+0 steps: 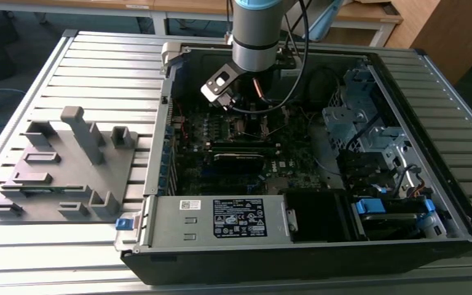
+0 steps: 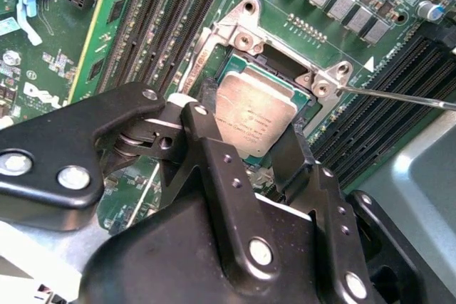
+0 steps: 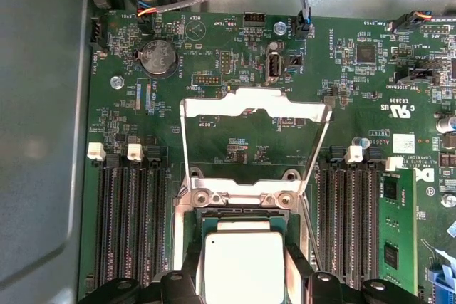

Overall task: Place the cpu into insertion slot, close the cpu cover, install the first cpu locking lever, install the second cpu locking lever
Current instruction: 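Place the cpu into insertion slot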

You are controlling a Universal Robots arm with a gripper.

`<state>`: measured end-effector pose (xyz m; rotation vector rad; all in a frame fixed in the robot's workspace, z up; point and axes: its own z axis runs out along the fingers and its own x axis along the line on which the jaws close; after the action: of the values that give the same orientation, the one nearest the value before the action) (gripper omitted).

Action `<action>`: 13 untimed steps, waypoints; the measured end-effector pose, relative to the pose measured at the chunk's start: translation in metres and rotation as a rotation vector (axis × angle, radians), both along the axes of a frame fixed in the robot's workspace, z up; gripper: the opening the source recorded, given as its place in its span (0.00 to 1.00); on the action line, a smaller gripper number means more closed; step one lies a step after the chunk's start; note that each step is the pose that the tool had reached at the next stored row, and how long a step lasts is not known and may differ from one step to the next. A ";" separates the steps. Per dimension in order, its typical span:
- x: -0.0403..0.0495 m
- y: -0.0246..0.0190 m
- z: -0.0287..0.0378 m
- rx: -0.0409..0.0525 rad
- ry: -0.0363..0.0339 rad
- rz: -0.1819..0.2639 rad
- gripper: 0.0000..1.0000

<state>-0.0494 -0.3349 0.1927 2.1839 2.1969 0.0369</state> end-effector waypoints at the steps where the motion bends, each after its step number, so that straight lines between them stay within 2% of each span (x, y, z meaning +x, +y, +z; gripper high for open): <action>1: 0.0000 0.0000 0.0000 0.0001 0.0000 0.000 0.54; 13: 0.0007 0.0000 -0.0003 0.0000 0.0000 0.000 0.54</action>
<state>-0.0487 -0.3349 0.1924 2.1839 2.1969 0.0369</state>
